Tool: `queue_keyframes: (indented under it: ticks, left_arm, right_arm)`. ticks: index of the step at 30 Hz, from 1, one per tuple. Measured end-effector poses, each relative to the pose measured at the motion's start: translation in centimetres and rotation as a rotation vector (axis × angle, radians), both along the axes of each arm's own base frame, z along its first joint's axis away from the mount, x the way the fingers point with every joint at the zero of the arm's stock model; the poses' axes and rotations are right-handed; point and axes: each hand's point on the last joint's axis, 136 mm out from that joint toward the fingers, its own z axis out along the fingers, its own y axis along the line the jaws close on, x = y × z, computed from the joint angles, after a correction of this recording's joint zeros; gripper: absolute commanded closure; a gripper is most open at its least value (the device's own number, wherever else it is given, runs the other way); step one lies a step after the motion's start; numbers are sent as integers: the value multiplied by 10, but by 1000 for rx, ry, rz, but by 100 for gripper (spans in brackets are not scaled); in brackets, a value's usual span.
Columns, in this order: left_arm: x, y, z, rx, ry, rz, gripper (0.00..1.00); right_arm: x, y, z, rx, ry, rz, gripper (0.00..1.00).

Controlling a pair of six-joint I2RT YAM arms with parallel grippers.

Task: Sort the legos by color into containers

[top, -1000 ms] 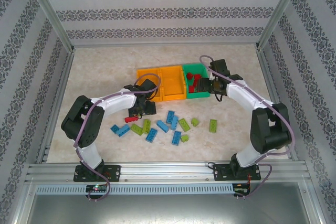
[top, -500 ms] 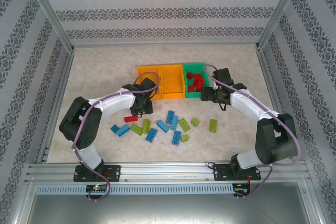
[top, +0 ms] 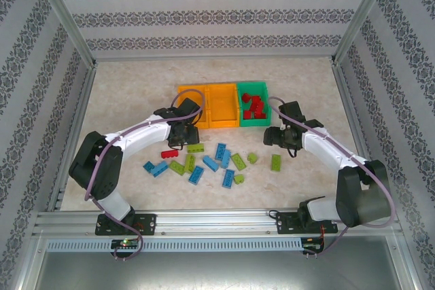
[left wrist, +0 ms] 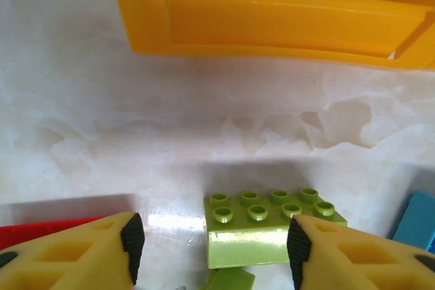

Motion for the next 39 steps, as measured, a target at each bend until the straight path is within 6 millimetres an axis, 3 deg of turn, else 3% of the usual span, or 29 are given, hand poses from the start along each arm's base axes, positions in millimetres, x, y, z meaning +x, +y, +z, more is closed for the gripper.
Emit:
queue_keyframes:
  ticks: [11, 18, 31, 39]
  left_arm:
    - [-8, -34, -10, -44, 43, -94, 21]
    - [-14, -37, -26, -34, 89, -75, 16]
    - [-6, -43, -24, -36, 88, -56, 14]
    - [-7, -42, -36, -12, 117, -54, 19]
  right_arm:
    - [0, 1, 0, 6, 2, -4, 24]
    - [-2, 0, -3, 5, 9, -4, 23]
    - [-5, 0, -6, 7, 18, -13, 23]
    - [-9, -1, -9, 8, 26, -21, 23]
